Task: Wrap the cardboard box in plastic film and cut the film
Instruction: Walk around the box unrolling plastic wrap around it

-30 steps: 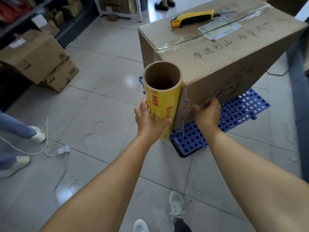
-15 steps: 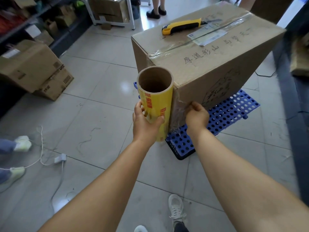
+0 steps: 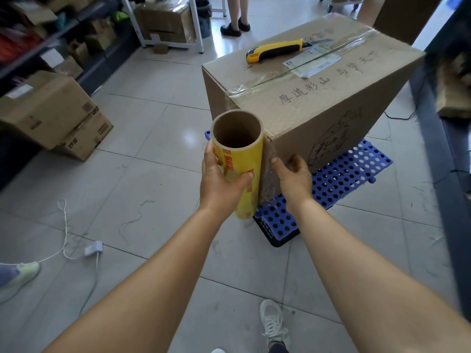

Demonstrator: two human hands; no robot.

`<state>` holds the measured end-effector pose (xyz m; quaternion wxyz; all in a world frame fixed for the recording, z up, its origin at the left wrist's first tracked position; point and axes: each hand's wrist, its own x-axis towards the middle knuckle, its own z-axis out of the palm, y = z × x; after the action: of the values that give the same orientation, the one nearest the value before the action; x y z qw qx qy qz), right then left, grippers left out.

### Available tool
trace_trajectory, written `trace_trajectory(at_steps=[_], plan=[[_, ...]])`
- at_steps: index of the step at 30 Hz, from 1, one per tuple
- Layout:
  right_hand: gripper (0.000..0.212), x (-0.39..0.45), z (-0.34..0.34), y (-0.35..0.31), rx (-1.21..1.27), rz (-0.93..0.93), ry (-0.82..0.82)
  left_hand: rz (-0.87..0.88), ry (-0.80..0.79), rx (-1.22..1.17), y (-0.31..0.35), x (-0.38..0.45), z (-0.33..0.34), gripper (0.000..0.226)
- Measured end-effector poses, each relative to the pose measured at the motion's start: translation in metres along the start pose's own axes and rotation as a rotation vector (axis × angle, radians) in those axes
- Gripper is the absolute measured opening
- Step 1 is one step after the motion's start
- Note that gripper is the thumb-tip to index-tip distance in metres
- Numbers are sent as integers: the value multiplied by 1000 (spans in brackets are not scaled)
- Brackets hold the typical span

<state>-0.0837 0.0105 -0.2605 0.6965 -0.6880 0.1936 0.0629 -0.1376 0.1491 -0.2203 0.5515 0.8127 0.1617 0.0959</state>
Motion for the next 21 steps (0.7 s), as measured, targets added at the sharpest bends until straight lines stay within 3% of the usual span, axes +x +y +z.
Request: trace_trajectory(at_steps=[10,16,21], plan=[[79,2,4,-6,23,35,48,108,-120,-37,18,14,-20,95],[78,2,5,-5,36,40,64,226,-28,98,16,13,-15,98],[76,4,6,-3,31,33,79,186,20,68,16,19,-13,99]])
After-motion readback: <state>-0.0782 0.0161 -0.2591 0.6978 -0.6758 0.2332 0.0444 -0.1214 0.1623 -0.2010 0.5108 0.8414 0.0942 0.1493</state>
